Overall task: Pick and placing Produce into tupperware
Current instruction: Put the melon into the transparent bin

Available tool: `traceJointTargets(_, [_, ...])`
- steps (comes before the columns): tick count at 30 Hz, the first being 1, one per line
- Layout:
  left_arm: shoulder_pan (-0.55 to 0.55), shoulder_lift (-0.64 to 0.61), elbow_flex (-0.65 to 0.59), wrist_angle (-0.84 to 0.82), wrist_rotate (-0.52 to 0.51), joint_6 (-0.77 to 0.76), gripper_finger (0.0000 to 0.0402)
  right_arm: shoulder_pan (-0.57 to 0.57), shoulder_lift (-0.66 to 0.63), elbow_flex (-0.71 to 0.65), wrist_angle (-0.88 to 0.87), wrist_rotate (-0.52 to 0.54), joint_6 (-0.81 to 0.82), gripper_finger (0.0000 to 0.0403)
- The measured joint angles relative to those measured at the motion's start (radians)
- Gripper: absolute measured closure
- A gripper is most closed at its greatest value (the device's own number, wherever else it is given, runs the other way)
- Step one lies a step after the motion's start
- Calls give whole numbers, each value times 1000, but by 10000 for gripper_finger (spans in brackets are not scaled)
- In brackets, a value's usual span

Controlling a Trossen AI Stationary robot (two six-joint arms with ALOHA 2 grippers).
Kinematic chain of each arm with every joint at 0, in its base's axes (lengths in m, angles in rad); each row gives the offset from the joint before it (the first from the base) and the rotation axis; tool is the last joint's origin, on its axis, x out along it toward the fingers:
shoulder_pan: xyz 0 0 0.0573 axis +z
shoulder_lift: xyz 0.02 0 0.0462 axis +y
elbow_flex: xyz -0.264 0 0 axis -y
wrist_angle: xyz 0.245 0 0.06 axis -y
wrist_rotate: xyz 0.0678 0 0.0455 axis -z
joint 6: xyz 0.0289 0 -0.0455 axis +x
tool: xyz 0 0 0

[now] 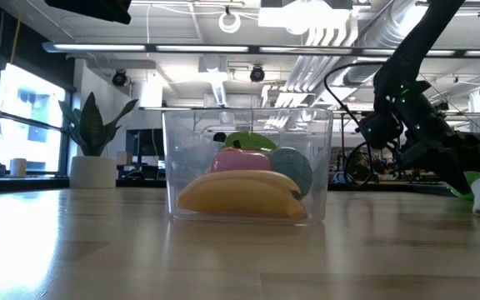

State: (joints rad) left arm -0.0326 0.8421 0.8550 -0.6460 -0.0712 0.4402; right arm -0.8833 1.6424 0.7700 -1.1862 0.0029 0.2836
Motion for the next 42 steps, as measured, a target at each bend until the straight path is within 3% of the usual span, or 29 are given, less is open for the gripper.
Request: traceJointTargets(42, [0, 0, 0, 0, 0, 0, 291, 0, 0, -1, 34, 24, 29, 94])
